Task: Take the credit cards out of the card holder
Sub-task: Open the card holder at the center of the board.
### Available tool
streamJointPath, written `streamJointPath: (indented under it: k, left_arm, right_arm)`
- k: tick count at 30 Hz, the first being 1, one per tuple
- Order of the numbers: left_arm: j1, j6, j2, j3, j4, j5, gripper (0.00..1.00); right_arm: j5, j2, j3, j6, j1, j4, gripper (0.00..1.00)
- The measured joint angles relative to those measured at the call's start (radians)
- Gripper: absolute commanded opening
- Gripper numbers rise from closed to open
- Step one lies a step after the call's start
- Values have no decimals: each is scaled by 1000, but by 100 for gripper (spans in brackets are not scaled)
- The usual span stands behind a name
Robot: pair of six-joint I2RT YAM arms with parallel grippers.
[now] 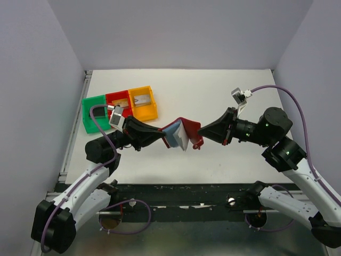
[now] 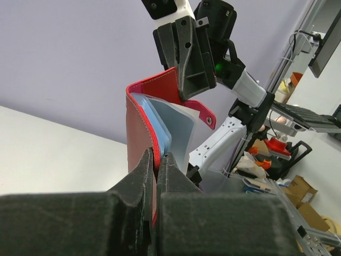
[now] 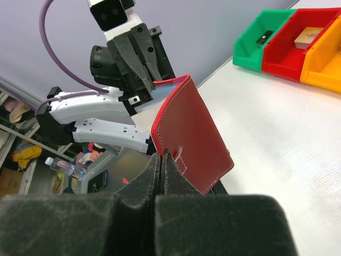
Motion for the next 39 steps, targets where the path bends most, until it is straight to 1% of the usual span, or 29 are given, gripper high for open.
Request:
streamJointPath:
  k: [1, 2, 3, 4, 7, 9, 14, 15, 16, 19, 20, 24, 30, 39]
  left_arm:
    - [0, 6, -5, 5, -17, 0, 0]
    - [0, 14, -16, 12, -50, 0, 0]
    - [0, 19, -24, 16, -78, 0, 0]
    - [0, 24, -32, 19, -96, -1, 0]
    - [0, 35, -53, 43, -183, 0, 0]
    - [0, 39, -63, 65, -241, 0, 0]
    - [-1, 52, -76, 117, -376, 0, 0]
    - [-1, 58, -77, 133, -417, 0, 0]
    - [-1, 64, -78, 144, -447, 0, 0]
    - [-5, 93, -79, 175, -547, -2, 0]
    - [-8, 103, -79, 186, -585, -3, 0]
    - [-35, 172, -79, 237, -744, -27, 0]
    - [-90, 286, -73, 341, -972, -120, 0]
    - [-117, 353, -32, 369, -1103, -183, 0]
  right_arm:
    - [1, 0, 0, -4, 0, -2, 15]
    - [1, 0, 0, -10, 0, -5, 24]
    - [2, 1, 0, -15, 0, -8, 31]
    - [3, 2, 0, -21, 0, -10, 42]
    - [11, 6, 0, -41, -2, -27, 60]
    - [23, 10, 0, -53, -2, -44, 68]
    - [47, 20, -1, -87, -5, -80, 81]
    - [53, 22, -1, -96, -5, -90, 90]
    - [58, 24, -1, -102, -5, -98, 93]
    - [76, 27, 0, -125, -5, -126, 96]
    - [85, 30, 0, -136, -5, -138, 100]
    - [128, 33, 0, -169, -5, -179, 100]
    - [208, 42, 29, -218, -5, -241, 100]
    - [243, 72, 80, -259, -5, -276, 100]
